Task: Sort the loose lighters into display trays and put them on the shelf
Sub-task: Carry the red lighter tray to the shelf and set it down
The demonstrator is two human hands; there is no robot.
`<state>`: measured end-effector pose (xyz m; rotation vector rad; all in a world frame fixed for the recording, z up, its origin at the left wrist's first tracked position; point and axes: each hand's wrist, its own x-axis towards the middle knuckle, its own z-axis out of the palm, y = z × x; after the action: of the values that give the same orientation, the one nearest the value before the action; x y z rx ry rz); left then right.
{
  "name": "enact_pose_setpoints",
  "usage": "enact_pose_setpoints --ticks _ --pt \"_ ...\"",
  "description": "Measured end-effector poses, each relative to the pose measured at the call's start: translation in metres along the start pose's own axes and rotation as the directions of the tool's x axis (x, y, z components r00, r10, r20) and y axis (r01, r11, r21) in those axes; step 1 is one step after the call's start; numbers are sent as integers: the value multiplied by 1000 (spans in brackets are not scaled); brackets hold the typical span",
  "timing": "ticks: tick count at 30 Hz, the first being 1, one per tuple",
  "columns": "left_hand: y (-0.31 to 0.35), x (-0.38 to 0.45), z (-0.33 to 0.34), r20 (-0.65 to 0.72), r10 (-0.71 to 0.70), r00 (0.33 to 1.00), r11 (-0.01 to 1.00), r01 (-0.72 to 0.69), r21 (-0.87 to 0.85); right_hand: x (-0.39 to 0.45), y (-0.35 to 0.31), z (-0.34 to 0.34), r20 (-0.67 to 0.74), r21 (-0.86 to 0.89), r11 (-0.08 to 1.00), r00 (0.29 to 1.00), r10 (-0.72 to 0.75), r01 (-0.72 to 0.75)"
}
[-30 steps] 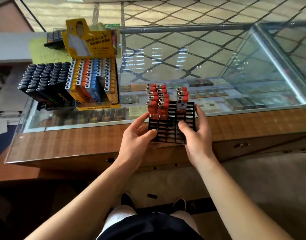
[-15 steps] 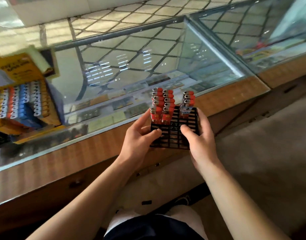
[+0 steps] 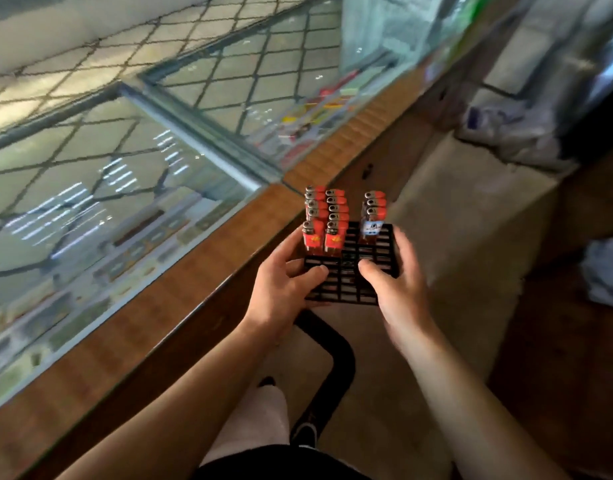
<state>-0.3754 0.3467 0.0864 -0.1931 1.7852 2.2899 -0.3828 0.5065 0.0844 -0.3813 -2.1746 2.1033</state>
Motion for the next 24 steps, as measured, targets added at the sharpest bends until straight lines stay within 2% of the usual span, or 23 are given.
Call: enact_pose_setpoints --ticks 8,13,21,24 --pt "10 151 98 253 -86 964 988 49 147 112 -8 -75 -289 22 1000 957 16 -10" --pt "25 228 157 392 -187 901 978 134 158 172 -21 -117 -424 72 997 905 41 -11" --pt "26 320 270 544 -270 795 953 142 266 247 -30 -202 -614 105 994 785 80 -19" --pt "15 353 320 561 -280 779 946 122 302 280 -25 -246 -643 77 997 763 69 -25"
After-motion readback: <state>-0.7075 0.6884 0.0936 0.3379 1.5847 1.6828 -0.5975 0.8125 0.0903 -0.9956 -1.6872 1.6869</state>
